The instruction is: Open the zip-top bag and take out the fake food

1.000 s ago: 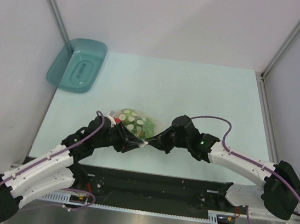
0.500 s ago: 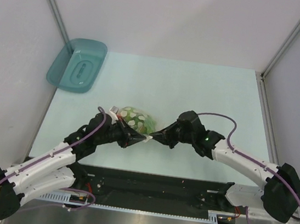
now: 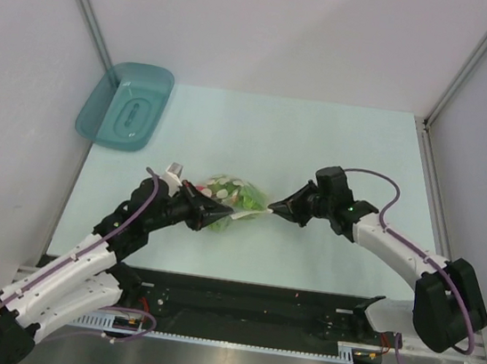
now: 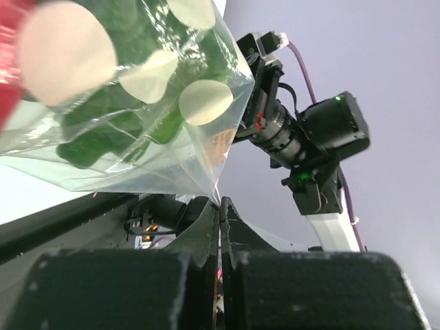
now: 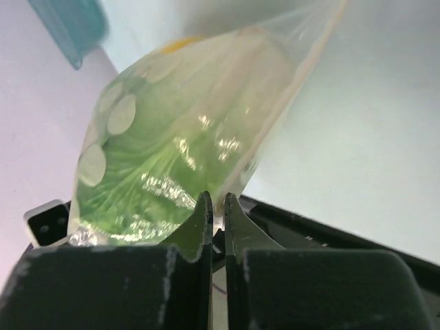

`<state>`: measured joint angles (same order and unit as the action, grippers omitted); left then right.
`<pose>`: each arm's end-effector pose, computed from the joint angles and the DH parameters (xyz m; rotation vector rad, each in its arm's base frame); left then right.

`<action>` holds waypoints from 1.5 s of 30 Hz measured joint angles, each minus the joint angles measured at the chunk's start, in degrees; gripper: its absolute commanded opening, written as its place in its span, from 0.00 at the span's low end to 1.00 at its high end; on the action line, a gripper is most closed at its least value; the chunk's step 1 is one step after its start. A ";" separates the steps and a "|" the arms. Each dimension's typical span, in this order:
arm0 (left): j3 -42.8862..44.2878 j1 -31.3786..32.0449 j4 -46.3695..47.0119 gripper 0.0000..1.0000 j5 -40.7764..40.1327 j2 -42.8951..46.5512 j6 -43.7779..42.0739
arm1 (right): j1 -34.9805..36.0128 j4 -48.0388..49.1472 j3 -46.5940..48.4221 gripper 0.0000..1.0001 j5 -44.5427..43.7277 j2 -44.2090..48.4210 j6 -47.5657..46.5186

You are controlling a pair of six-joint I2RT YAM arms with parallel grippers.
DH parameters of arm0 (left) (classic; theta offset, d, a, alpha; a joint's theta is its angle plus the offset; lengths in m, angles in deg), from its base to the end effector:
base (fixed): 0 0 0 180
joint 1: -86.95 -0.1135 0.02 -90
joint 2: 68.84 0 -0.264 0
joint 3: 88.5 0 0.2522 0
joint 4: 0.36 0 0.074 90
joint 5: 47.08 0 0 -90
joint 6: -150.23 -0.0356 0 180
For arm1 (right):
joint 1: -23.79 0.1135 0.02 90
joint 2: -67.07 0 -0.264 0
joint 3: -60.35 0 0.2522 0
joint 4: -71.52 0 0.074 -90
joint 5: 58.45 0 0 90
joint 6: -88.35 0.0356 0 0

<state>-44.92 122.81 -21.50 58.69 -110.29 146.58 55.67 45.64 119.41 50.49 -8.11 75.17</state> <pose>0.1374 -0.1112 0.2624 -0.7683 2.1571 -1.5753 0.2272 0.1549 0.2266 0.8296 2.5200 1.2144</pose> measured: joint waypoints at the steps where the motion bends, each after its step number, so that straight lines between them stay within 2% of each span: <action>1: 0.04 -0.59 0.02 0.00 0.09 0.04 -0.02 | -0.87 -0.09 0.00 0.00 0.11 -0.33 -1.33; 8: 0.63 -2.64 0.20 0.00 0.48 2.64 0.00 | -10.21 -4.35 0.72 0.00 -1.70 -7.56 -15.04; 12: 0.79 -2.97 0.13 0.00 0.52 3.45 -0.07 | -12.46 -6.73 3.67 0.00 -1.42 -11.74 -21.05; 15: 0.87 -3.15 0.50 0.25 1.86 2.08 -0.81 | -12.52 -7.89 6.01 0.00 -1.09 -12.35 -22.93; 16: 1.22 -3.17 0.68 0.39 3.10 0.42 -1.42 | -12.37 -8.11 6.64 0.00 -0.63 -12.09 -22.88; 19: 5.46 -2.27 0.50 0.54 7.08 -6.49 -4.83 | -11.37 -8.44 7.23 0.00 1.03 -9.75 -21.70; 20: 7.85 -1.33 -0.44 0.65 7.56 -9.73 -6.56 | -10.91 -8.87 7.30 0.00 1.46 -8.74 -21.11; 24: 19.12 3.21 -6.14 0.74 7.91 -17.29 -15.02 | -7.02 -11.06 9.27 0.00 1.66 -3.41 -18.49; 27: 26.38 5.49 -8.87 0.72 7.23 -18.67 -22.21 | -4.07 -11.61 12.94 0.00 1.27 -1.90 -17.68; 29: 31.91 7.54 -12.90 0.66 3.58 -19.43 -28.72 | -2.29 -11.85 15.96 0.00 1.01 -2.10 -17.09; 30: 35.80 9.11 -15.82 0.59 1.40 -20.15 -33.38 | -1.62 -11.98 17.33 0.00 0.96 -2.38 -16.74; 33: 42.36 11.93 -20.92 0.55 -3.04 -21.55 -43.47 | 0.00 -12.72 20.74 0.00 0.76 -3.87 -15.04; 35: 42.88 12.57 -22.86 0.59 -5.22 -21.70 -48.37 | 1.11 -13.81 22.93 0.00 0.20 -5.31 -13.57; 36: 42.36 12.76 -23.76 0.67 -6.29 -21.90 -50.80 | 1.75 -14.51 23.91 0.00 -0.13 -5.97 -12.85; 37: 41.79 12.85 -24.28 0.70 -6.88 -22.12 -52.35 | 2.34 -15.39 24.98 0.00 -0.46 -6.58 -12.11; 41: 39.47 13.25 -26.27 0.74 -8.85 -24.20 -55.91 | 5.09 -18.93 29.35 0.00 -2.95 -8.31 -9.77; 43: 39.12 13.60 -26.93 0.80 -9.75 -25.16 -56.46 | 6.29 -20.28 30.77 0.00 -4.39 -8.41 -8.59; 45: 39.12 14.27 -27.32 0.81 -11.41 -25.53 -56.46 | 7.26 -21.42 32.00 0.00 -5.62 -8.41 -7.50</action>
<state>-5.79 137.08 -48.82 47.28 -135.82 90.12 62.92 24.22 151.41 44.87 -16.52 67.67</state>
